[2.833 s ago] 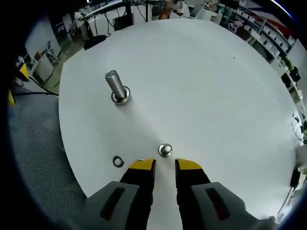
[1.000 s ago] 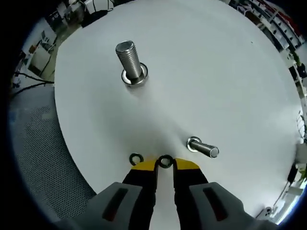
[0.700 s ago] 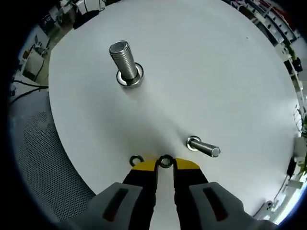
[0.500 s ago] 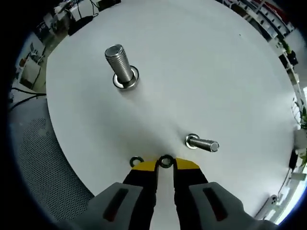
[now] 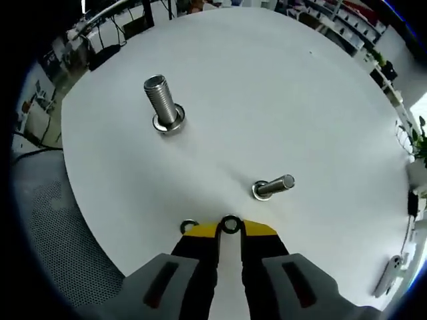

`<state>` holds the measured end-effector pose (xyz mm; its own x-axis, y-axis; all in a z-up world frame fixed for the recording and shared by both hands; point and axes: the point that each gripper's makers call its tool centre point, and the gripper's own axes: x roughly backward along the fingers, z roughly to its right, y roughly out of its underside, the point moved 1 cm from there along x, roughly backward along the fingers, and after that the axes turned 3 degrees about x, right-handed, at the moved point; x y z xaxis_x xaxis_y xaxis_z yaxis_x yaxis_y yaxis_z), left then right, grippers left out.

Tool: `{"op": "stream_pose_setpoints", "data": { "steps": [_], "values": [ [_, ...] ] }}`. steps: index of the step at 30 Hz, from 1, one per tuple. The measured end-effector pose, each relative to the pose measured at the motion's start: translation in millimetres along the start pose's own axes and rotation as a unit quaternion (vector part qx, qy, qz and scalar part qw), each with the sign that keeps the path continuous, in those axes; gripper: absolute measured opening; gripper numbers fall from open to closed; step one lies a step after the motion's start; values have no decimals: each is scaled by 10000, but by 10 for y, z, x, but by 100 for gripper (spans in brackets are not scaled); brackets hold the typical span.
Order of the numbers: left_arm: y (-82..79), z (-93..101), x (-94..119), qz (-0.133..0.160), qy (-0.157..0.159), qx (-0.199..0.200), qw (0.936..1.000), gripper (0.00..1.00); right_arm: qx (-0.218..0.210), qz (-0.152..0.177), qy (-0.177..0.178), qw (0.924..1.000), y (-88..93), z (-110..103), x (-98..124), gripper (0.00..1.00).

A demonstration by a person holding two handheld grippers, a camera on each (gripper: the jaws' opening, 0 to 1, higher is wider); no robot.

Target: Place the washer onto the threaded stud by aligning its center hole with the stud, sliding it down to the base, and recovering from edge contact or off-axis alignment until the washer reaches the visible bottom stop.

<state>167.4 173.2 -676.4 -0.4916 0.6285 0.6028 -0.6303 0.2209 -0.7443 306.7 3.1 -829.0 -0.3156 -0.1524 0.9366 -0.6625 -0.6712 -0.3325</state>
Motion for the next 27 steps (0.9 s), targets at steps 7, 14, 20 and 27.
{"op": "stream_pose_setpoints", "data": {
  "steps": [7,14,20,27],
  "values": [
    [4,-4,2,-7,-12,-1,10000,24,-243,77,-56,9997,-5,27,-18,13],
    [-12,1,6,27,1,-31,10000,23,-535,113,-14,9985,-25,21,13,13],
    [-8,-3,9,27,-2,-9,10000,23,-484,191,25,9986,-65,75,80,13],
    [0,13,5,3,38,-32,10000,23,-622,312,75,9975,-65,145,261,13]
  ]
}}
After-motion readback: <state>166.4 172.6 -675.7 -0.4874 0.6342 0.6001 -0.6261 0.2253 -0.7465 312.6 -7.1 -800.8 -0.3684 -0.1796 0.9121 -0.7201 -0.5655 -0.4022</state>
